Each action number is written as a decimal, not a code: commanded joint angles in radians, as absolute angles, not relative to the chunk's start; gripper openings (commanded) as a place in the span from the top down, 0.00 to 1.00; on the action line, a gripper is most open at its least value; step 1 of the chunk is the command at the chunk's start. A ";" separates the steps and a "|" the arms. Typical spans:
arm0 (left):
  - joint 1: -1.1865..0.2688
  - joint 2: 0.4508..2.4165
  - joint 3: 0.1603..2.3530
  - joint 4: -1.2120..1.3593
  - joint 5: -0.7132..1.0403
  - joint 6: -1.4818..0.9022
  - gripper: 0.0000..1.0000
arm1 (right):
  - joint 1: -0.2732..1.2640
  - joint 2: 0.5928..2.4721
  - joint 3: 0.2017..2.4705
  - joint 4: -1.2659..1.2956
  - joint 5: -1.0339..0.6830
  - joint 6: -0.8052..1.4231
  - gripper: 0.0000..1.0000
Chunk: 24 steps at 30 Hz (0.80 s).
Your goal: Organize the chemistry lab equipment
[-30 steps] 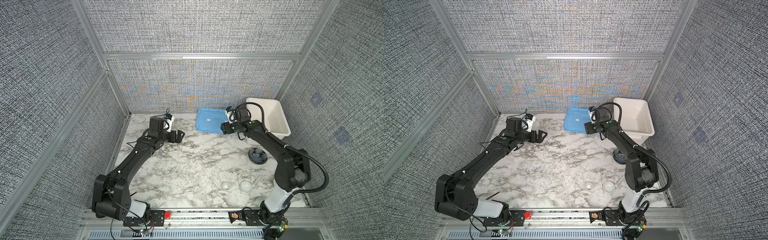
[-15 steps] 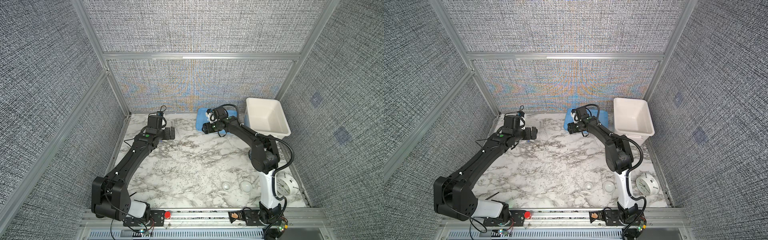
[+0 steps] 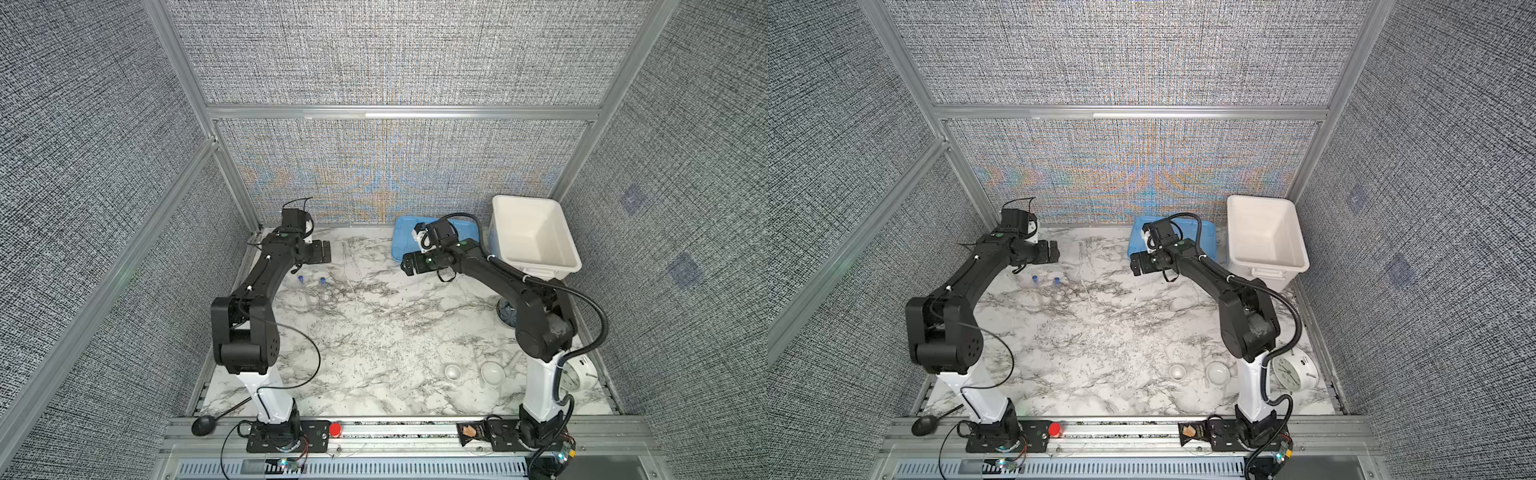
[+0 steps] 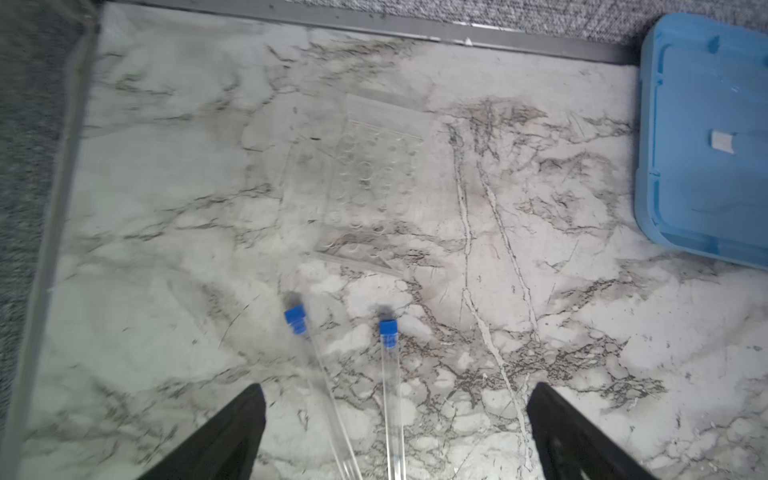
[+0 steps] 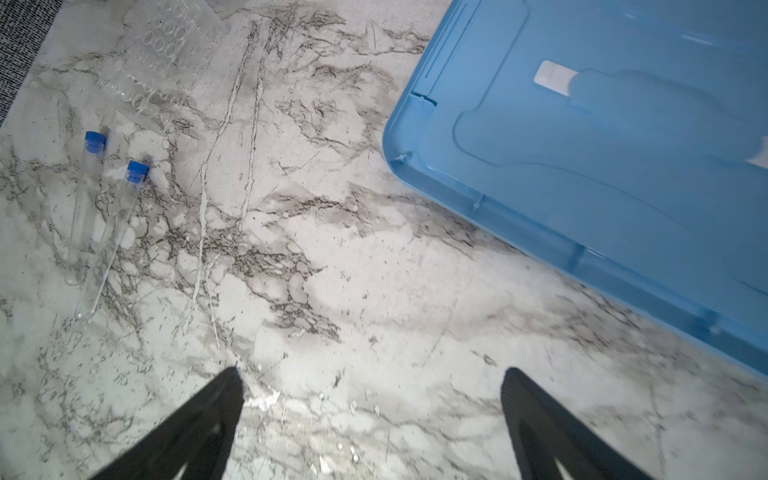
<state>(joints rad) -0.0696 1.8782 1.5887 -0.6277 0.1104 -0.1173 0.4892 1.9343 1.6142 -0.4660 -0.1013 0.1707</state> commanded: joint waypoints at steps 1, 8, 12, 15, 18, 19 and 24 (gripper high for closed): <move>-0.052 1.957 1.660 -0.677 0.171 -0.049 0.01 | 0.489 1.844 1.557 -0.489 -0.005 0.147 0.01; -0.028 2.133 1.819 -0.762 0.071 0.001 0.01 | 0.486 1.694 1.477 -0.503 0.107 0.110 0.01; -0.024 2.227 1.928 -0.827 0.074 0.031 0.01 | 0.486 1.648 1.443 -0.449 0.121 0.094 0.01; -0.024 2.293 2.017 -0.897 0.094 0.041 0.01 | 0.479 1.633 1.447 -0.452 0.102 0.120 0.01; -0.024 2.331 2.060 -0.925 0.139 0.055 0.01 | 0.477 1.621 1.431 -0.427 0.088 0.130 0.01; -0.024 2.340 2.066 -0.931 0.145 0.053 0.01 | 0.477 1.621 1.429 -0.426 0.089 0.130 0.01; -0.024 2.351 2.038 -0.918 0.101 0.033 0.01 | 0.473 1.592 1.400 -0.394 0.061 0.146 0.01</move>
